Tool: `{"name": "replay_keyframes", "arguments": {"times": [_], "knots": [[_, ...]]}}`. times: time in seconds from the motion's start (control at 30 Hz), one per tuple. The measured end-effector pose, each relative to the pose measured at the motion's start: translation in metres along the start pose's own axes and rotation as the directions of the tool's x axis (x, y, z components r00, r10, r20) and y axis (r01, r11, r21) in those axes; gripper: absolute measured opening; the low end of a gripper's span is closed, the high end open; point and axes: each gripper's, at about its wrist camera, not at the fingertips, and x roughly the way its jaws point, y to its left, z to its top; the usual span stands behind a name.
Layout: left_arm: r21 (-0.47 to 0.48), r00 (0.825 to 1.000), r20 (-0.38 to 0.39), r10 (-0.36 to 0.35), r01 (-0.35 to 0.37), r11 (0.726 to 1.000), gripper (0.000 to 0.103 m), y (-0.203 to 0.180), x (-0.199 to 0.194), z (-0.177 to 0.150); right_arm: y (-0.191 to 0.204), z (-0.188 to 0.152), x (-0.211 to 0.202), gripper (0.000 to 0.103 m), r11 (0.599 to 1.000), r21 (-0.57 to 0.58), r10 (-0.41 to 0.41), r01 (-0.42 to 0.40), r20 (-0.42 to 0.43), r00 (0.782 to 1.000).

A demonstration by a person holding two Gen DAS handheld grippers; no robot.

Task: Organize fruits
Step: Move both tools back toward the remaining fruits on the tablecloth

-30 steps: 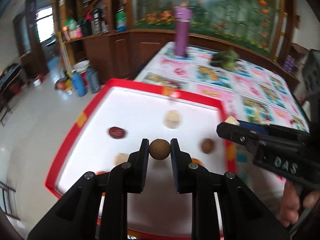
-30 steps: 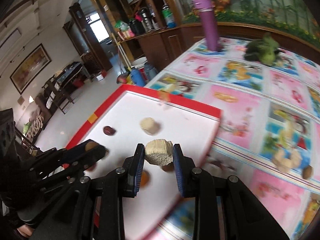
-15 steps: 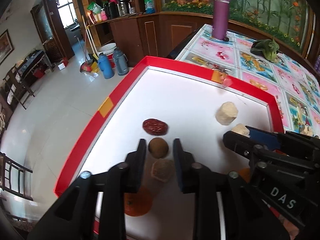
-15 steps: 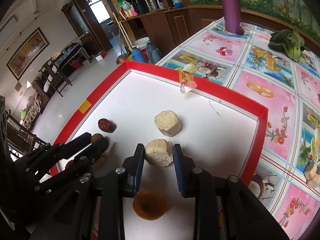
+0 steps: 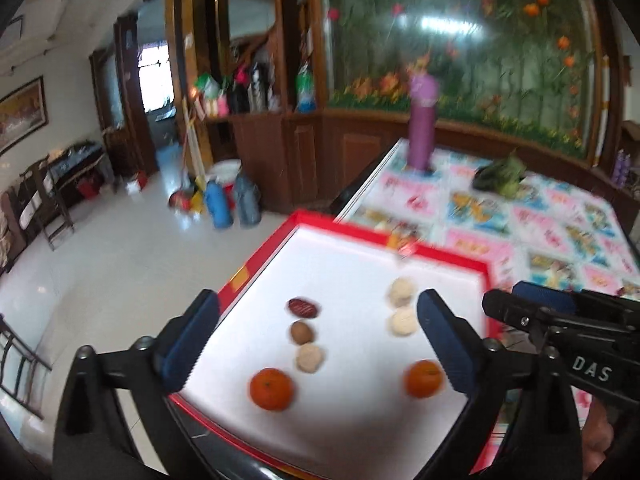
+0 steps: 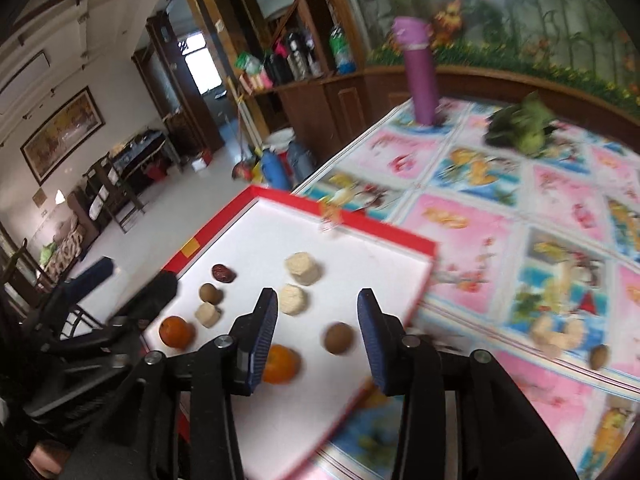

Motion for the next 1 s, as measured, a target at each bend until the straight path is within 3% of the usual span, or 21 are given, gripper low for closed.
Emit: {"name": "replay_keyframes", "arguments": {"times": [0.13,0.3,0.43,0.6,0.7,0.9,1.0], "knots": [[0.052,0.993,0.01,-0.119,0.119,0.992,0.103,-0.026,-0.021,0.004,-0.032,-0.01,-0.035,0.043,0.998,0.03,-0.053,0.051,0.051,0.997],[0.181,0.982,-0.003,-0.19,0.188,0.965,0.103,-0.073,-0.035,-0.003,-0.084,-0.032,-0.081,0.046,0.981,0.087,-0.18,0.173,0.087,0.98],[0.252,0.966,-0.089,-0.241,0.256,0.933,0.103,-0.117,-0.034,-0.012,-0.14,-0.05,-0.109,0.047,0.939,0.161,-0.316,0.303,0.064,0.947],[0.315,0.941,-0.158,-0.298,0.334,0.889,0.103,-0.157,-0.036,-0.022,-0.204,-0.066,-0.132,0.047,0.875,0.279,-0.417,0.395,0.022,0.909],[0.319,0.924,-0.201,-0.324,0.375,0.87,0.103,-0.171,-0.032,-0.027,-0.225,-0.075,-0.137,0.047,0.867,0.343,-0.389,0.362,0.011,0.921],[0.322,0.933,-0.252,-0.255,0.33,0.887,0.103,-0.183,0.001,-0.026,-0.207,-0.065,-0.108,0.047,0.917,0.305,-0.274,0.259,0.009,0.962],[0.327,0.934,-0.287,-0.211,0.303,0.895,0.103,-0.187,0.018,-0.026,-0.196,-0.053,-0.082,0.045,0.929,0.253,-0.273,0.271,-0.027,0.962]]}}
